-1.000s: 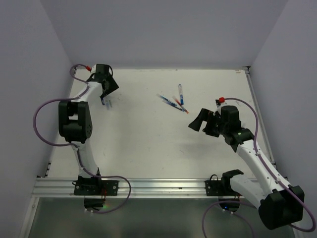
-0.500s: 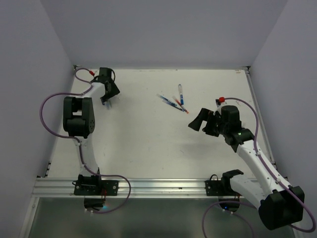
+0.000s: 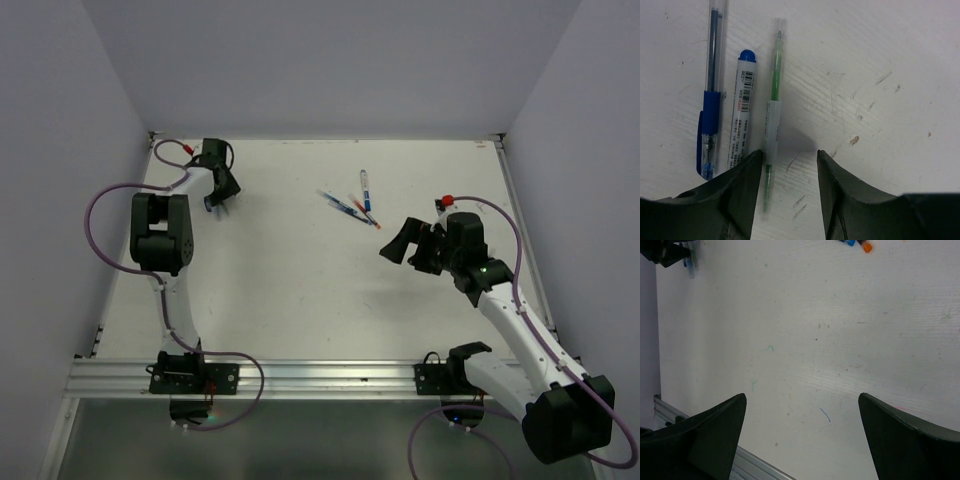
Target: Open the pen caps
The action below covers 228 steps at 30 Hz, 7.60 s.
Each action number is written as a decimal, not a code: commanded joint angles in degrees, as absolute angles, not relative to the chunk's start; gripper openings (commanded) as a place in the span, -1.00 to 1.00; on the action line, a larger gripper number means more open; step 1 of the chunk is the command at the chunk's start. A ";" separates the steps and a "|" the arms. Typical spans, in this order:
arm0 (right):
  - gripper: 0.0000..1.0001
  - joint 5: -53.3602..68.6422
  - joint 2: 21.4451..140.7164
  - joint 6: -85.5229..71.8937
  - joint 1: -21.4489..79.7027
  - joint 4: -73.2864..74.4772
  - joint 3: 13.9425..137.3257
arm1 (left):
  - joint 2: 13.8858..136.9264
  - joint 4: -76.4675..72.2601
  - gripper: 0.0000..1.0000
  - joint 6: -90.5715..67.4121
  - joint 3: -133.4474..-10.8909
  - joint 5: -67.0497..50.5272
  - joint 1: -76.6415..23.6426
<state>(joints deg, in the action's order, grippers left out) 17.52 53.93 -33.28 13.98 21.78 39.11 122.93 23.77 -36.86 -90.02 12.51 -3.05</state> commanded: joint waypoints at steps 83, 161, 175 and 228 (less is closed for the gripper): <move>-1.00 10.72 78.05 -49.83 31.46 -14.59 42.89 | 80.07 -26.19 -0.10 -40.43 -33.31 -17.49 -41.22; -1.00 13.89 95.09 -34.80 36.91 12.92 54.67 | 68.38 12.06 -1.00 -46.67 -27.69 13.90 -29.53; -0.75 8.27 99.05 -36.91 40.60 9.58 54.23 | 68.82 10.46 -0.96 -50.62 -21.98 13.62 -29.53; 0.98 -21.80 73.74 -21.71 41.31 34.19 58.44 | 103.18 8.36 0.35 -25.58 -72.59 4.75 0.00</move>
